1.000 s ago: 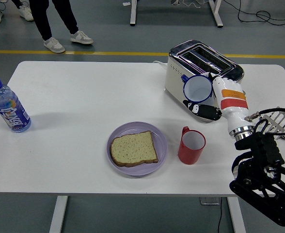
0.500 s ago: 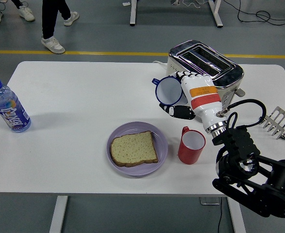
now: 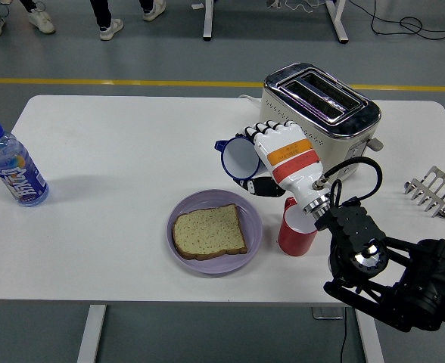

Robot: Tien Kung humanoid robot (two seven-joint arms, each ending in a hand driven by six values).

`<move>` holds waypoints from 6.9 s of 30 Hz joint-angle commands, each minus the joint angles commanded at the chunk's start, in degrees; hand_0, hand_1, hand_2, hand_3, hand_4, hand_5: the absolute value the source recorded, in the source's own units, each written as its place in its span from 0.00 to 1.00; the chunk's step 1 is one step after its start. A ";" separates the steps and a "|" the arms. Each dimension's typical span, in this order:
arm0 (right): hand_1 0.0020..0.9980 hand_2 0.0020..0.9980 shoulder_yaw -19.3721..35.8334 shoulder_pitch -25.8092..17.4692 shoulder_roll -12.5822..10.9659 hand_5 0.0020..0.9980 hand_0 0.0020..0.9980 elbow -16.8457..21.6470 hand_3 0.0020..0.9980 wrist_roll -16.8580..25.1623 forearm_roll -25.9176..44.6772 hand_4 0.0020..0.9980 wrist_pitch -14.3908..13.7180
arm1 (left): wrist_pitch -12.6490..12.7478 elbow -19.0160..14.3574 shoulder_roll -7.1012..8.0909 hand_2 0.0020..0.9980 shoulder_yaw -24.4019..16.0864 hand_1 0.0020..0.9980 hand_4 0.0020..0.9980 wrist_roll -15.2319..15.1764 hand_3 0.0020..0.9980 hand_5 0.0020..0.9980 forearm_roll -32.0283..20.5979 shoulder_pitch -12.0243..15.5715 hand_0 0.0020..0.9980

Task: Pick up the cup,pour liquid into bread,place the cup on the desk

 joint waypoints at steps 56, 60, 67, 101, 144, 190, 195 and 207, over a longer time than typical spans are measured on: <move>0.32 0.43 -12.48 22.45 0.47 0.14 0.55 -5.21 0.46 9.82 0.00 0.73 6.85 | 0.12 -0.18 -0.11 0.71 -0.09 0.70 0.25 0.13 0.56 1.00 -0.53 0.28 0.69; 0.32 0.43 -12.61 22.41 0.49 0.14 0.55 -5.29 0.46 9.64 0.00 0.73 6.56 | 0.12 -0.19 -0.13 0.71 -0.07 0.70 0.25 0.12 0.56 1.00 -0.62 0.33 0.69; 0.33 0.44 -13.15 22.01 0.53 0.12 0.55 -5.41 0.46 8.91 0.00 0.73 5.88 | 0.12 -0.20 -0.16 0.71 0.06 0.70 0.25 0.01 0.56 1.00 -0.86 0.37 0.69; 0.33 0.44 4.48 9.09 -9.51 0.11 0.55 16.73 0.46 16.97 45.18 0.71 3.85 | 0.12 -0.12 -0.27 0.70 -1.10 0.70 0.25 0.66 0.56 1.00 1.31 0.85 0.69; 0.32 0.43 31.42 -25.03 -24.36 0.13 0.53 19.67 0.46 13.29 52.39 0.69 6.91 | -0.16 -0.13 -0.20 0.70 -0.34 0.70 0.25 0.13 0.55 1.00 0.44 0.28 0.68; 0.32 0.43 35.24 -36.65 -10.61 0.14 0.54 3.37 0.46 23.53 46.97 0.69 1.53 | -0.24 -0.10 -0.15 0.71 -1.44 0.70 0.25 0.85 0.56 1.00 2.60 0.24 0.69; 0.33 0.43 35.21 -36.48 -9.70 0.14 0.54 1.88 0.46 23.84 46.12 0.69 1.16 | -0.24 -0.10 -0.12 0.71 -1.65 0.70 0.25 0.97 0.56 1.00 3.03 0.33 0.69; 0.33 0.43 34.63 -36.22 -7.24 0.14 0.55 0.08 0.46 24.20 45.03 0.69 0.66 | -0.25 -0.11 -0.15 0.71 -1.78 0.70 0.25 1.08 0.56 1.00 3.30 0.54 0.69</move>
